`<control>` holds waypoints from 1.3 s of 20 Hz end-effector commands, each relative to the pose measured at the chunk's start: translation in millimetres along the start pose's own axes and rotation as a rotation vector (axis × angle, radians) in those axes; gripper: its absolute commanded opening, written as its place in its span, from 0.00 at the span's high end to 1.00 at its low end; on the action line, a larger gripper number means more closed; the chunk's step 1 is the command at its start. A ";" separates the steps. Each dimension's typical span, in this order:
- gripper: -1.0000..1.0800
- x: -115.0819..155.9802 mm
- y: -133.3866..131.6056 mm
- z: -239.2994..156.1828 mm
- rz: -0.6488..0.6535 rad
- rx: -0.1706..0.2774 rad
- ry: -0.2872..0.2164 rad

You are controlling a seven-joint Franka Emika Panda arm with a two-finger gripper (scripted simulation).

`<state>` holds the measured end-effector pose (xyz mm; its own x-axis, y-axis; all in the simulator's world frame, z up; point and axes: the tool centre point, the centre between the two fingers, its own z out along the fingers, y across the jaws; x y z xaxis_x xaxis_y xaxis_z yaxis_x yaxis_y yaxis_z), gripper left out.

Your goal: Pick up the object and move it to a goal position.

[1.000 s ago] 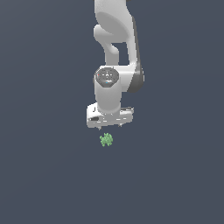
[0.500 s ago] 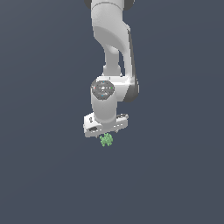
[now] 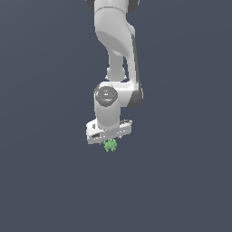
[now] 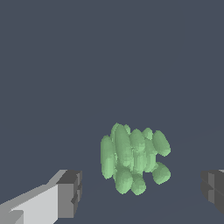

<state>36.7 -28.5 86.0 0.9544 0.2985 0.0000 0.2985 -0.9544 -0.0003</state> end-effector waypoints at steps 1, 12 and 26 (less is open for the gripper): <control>0.04 -0.5 -0.2 9.2 -0.001 0.000 -0.001; 0.04 0.3 0.2 45.2 -0.004 0.000 0.000; 1.00 0.1 0.4 42.3 -0.005 0.000 0.001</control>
<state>36.8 -28.6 42.1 0.9530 0.3030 0.0000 0.3030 -0.9530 -0.0001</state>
